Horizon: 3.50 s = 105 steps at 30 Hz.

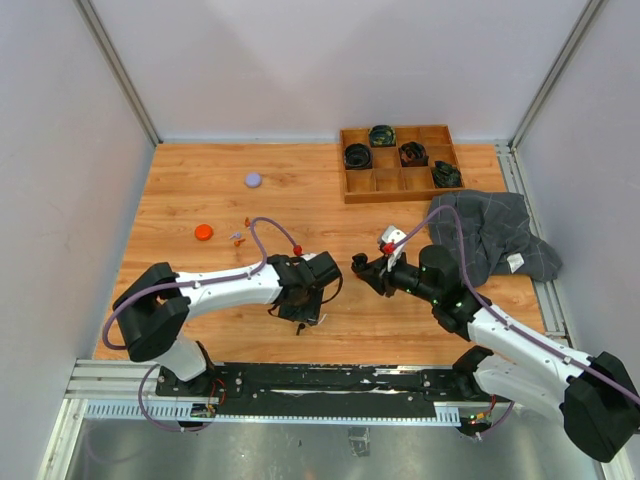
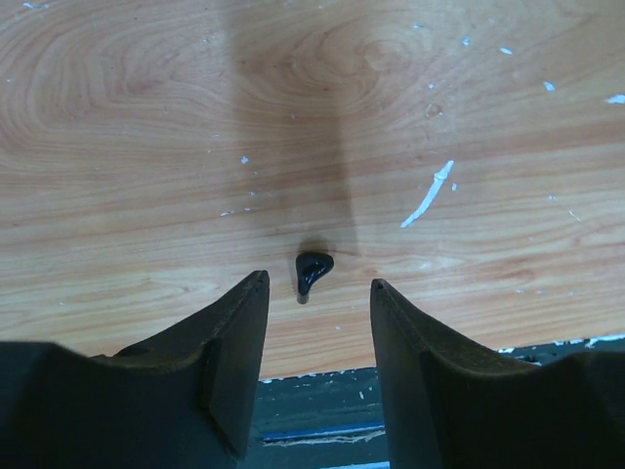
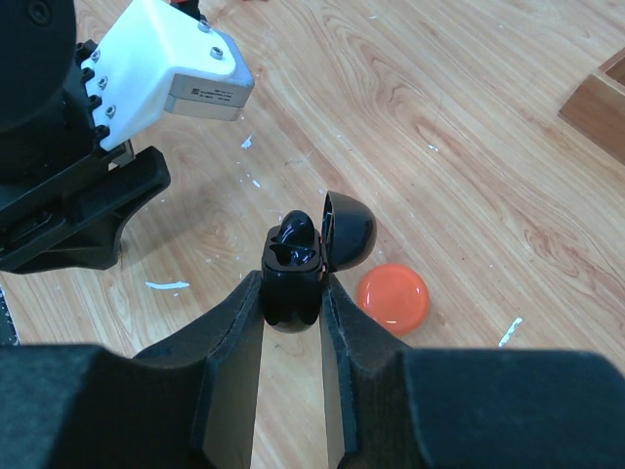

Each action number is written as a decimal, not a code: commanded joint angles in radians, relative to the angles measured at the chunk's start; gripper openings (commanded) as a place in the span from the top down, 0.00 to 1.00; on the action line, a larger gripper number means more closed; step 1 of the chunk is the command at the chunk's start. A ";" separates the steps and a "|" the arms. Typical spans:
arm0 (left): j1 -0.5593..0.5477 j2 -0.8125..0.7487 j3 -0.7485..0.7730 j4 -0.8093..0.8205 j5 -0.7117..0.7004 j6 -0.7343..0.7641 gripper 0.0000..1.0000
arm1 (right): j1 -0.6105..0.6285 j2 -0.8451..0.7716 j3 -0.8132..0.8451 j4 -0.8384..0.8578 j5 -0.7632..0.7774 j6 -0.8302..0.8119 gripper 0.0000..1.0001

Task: Insert the wireless bluetooth earbuds into the charging case
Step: Pick up the earbud from the center of the board, then place the earbud in the charging case.

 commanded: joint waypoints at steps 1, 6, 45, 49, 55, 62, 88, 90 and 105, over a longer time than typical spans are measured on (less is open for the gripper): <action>-0.010 0.040 0.041 -0.046 -0.045 -0.050 0.50 | 0.007 -0.013 0.036 -0.035 0.021 -0.019 0.99; -0.010 0.097 0.057 -0.051 -0.036 -0.051 0.54 | 0.006 -0.008 0.041 -0.042 0.020 -0.019 0.99; 0.007 -0.009 0.150 -0.025 -0.254 0.041 0.87 | 0.014 -0.011 0.027 0.063 -0.084 -0.009 0.99; 0.017 -0.098 0.168 0.038 -0.297 0.106 0.87 | 0.020 -0.008 0.002 0.135 -0.076 -0.012 0.99; 0.016 -0.235 0.175 0.196 -0.314 0.251 0.87 | 0.038 0.020 -0.037 0.291 -0.061 -0.011 0.99; 0.016 -0.363 0.152 0.408 -0.250 0.364 0.90 | 0.068 0.053 -0.060 0.451 -0.049 -0.024 0.99; 0.016 -0.468 -0.017 0.836 0.044 0.471 0.91 | 0.084 0.081 -0.051 0.766 -0.083 0.037 0.99; 0.017 -0.468 -0.019 0.834 0.042 0.478 0.91 | 0.084 0.080 -0.052 0.773 -0.084 0.041 0.99; 0.017 -0.475 -0.004 0.796 0.048 0.496 0.62 | 0.085 0.087 -0.044 0.805 -0.103 0.067 0.99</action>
